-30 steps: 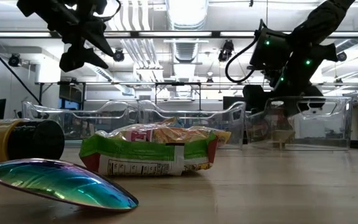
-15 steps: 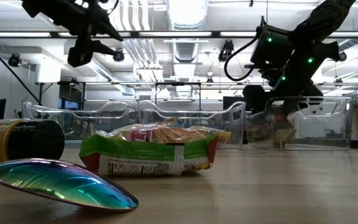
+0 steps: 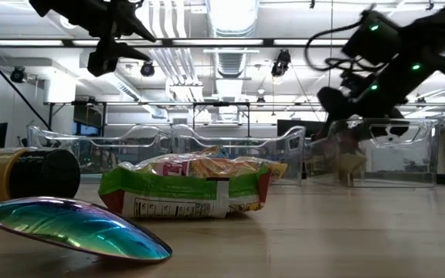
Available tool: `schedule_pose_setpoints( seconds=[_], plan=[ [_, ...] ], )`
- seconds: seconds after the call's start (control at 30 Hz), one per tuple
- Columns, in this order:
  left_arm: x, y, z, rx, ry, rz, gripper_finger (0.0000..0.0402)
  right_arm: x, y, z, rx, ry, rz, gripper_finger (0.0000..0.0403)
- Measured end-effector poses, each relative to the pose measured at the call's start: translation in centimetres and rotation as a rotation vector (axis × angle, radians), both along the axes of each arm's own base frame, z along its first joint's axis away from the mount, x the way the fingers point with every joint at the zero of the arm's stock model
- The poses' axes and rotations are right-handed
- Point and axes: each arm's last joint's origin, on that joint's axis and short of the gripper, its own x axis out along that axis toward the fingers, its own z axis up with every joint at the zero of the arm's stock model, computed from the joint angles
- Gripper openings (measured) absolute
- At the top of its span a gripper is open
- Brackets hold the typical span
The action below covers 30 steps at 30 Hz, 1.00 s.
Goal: Pick & Place Food Item
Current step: Put the red seasoning can into the right transparent bin
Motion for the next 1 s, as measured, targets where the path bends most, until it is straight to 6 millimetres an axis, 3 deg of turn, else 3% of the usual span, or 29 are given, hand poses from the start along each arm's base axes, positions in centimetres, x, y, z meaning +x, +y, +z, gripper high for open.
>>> schedule_pose_setpoints(
  seconds=[0.2,0.47,0.63,1.0],
  plan=[
    [0.0,0.0,-0.1,0.006,0.003,-0.004,0.0172,-2.6,0.1,0.5,-0.025,-0.09,0.226,0.0282],
    [0.0,0.0,-0.1,-0.012,0.002,0.01,0.0172,-5.9,-1.0,-0.9,-0.054,-0.239,0.427,0.0282],
    [0.0,0.1,0.0,-0.017,0.001,0.038,0.0172,-6.8,-1.8,-1.6,-0.086,-0.315,0.51,0.0282],
    [0.0,0.2,0.0,0.009,0.001,0.049,0.0172,-7.2,-3.0,-2.1,-0.139,-0.21,0.622,0.0282]
  ],
)
